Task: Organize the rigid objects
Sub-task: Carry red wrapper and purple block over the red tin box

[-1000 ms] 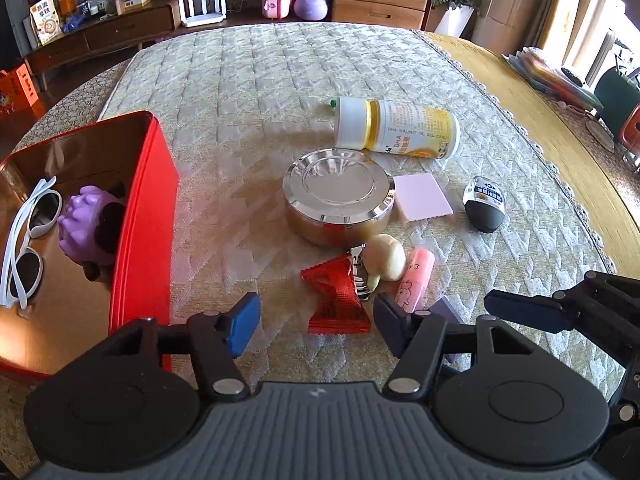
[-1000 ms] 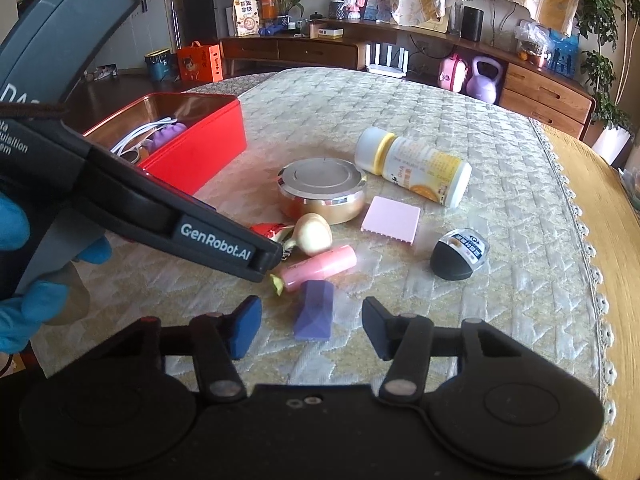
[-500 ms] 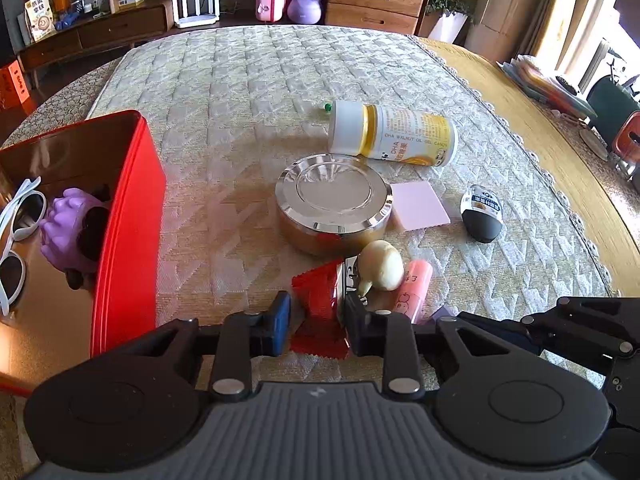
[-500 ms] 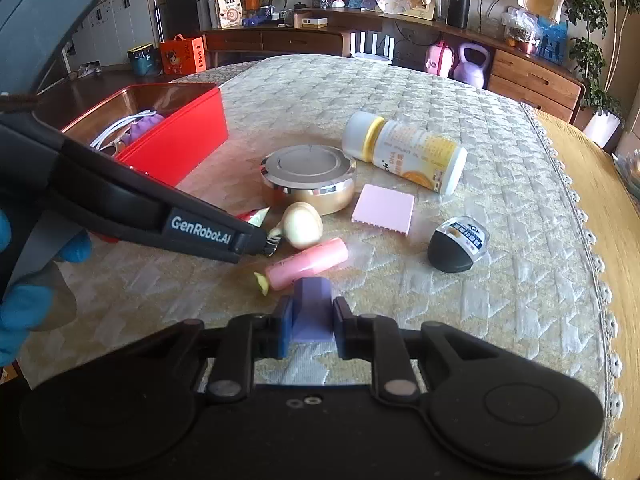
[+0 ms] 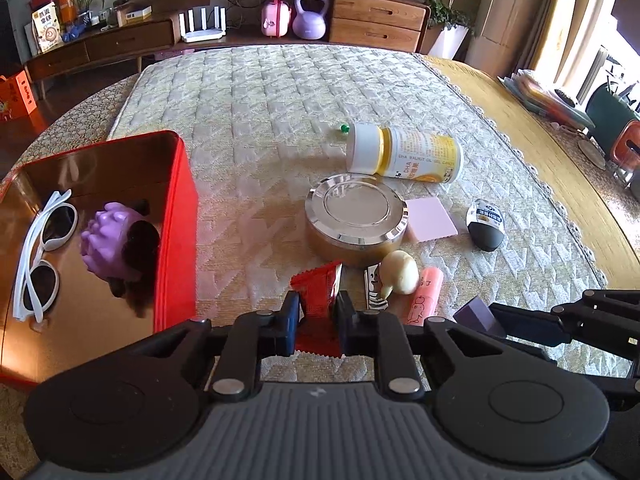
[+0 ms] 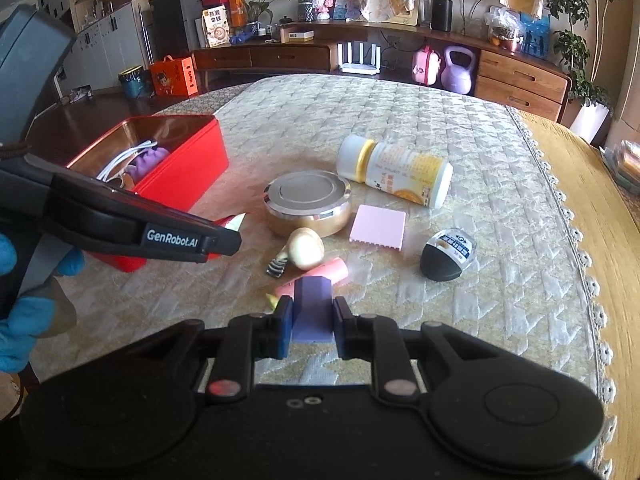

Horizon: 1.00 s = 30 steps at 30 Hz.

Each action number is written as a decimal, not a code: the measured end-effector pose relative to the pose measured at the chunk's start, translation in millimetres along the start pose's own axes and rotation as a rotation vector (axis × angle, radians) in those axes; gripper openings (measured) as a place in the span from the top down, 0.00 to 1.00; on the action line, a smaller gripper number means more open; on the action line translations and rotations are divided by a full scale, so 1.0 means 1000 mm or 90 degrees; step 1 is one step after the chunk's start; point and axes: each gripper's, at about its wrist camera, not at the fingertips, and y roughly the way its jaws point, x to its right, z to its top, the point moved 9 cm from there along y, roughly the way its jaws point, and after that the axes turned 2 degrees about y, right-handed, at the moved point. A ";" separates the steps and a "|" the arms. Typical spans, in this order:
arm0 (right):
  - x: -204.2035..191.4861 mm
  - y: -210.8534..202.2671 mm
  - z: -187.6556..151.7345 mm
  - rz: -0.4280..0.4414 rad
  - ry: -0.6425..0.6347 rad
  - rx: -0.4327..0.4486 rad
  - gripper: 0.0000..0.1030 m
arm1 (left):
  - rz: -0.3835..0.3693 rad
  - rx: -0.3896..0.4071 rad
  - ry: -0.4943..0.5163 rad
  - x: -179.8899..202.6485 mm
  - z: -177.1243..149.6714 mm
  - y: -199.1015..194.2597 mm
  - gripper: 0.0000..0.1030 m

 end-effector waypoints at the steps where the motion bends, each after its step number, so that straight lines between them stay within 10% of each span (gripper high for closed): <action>1: -0.002 -0.003 0.003 0.001 0.001 0.004 0.81 | 0.001 0.002 0.001 -0.002 0.001 -0.004 0.82; 30: -0.116 -0.024 0.079 0.082 -0.066 0.071 0.81 | 0.050 0.066 -0.010 -0.106 0.011 -0.088 0.82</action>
